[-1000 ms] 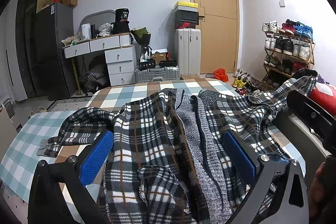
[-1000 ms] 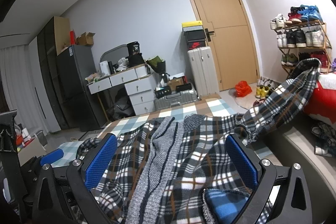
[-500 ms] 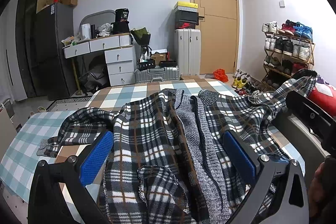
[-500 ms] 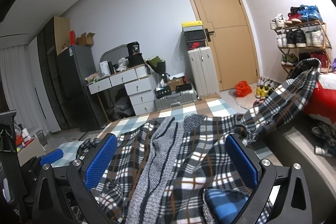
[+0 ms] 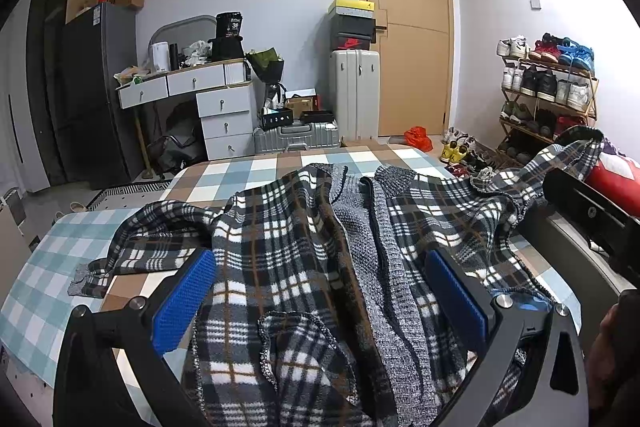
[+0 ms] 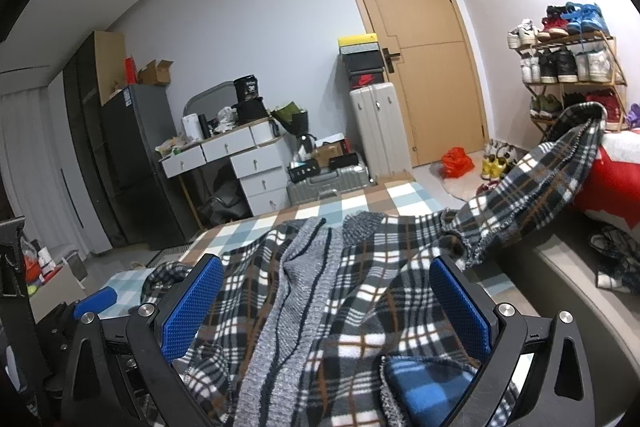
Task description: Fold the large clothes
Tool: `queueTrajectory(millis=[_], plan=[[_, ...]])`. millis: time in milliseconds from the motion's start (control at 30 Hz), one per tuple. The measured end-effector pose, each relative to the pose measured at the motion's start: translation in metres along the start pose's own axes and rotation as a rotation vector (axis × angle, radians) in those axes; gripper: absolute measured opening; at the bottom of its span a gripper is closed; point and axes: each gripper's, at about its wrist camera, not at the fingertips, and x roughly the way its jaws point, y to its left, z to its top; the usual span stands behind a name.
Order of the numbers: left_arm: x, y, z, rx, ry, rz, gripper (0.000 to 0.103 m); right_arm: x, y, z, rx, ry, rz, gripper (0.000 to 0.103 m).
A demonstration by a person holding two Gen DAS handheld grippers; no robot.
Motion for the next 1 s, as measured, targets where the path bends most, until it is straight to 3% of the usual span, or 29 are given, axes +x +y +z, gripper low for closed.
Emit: queueTrajectory(millis=[167, 267, 433, 533, 700, 767, 900, 1000], plan=[[0.001, -0.001, 0.000, 0.003, 0.005, -0.005, 0.102, 0.003, -0.007, 0.014, -0.013, 0.029, -0.053, 0.103], [0.004, -0.004, -0.001, 0.003, 0.025, -0.029, 0.102, 0.001, -0.022, 0.038, -0.028, 0.068, -0.022, 0.103], [0.009, -0.010, 0.004, -0.014, 0.052, -0.088, 0.102, -0.019, -0.055, 0.108, -0.100, 0.069, -0.068, 0.103], [0.020, -0.025, 0.015, -0.017, 0.108, -0.133, 0.102, -0.020, -0.074, 0.149, -0.154, 0.088, -0.151, 0.103], [0.029, -0.054, 0.023, 0.053, 0.114, -0.138, 0.102, 0.018, -0.131, 0.205, -0.198, 0.220, -0.362, 0.103], [0.034, -0.063, 0.022, 0.083, 0.118, -0.133, 0.102, 0.046, -0.157, 0.217, -0.250, 0.312, -0.440, 0.103], [0.041, -0.069, 0.011, 0.132, 0.112, -0.132, 0.102, 0.112, -0.210, 0.213, -0.383, 0.560, -0.586, 0.102], [0.051, -0.069, 0.003, 0.166, 0.141, -0.123, 0.102, 0.144, -0.231, 0.198, -0.505, 0.719, -0.648, 0.102]])
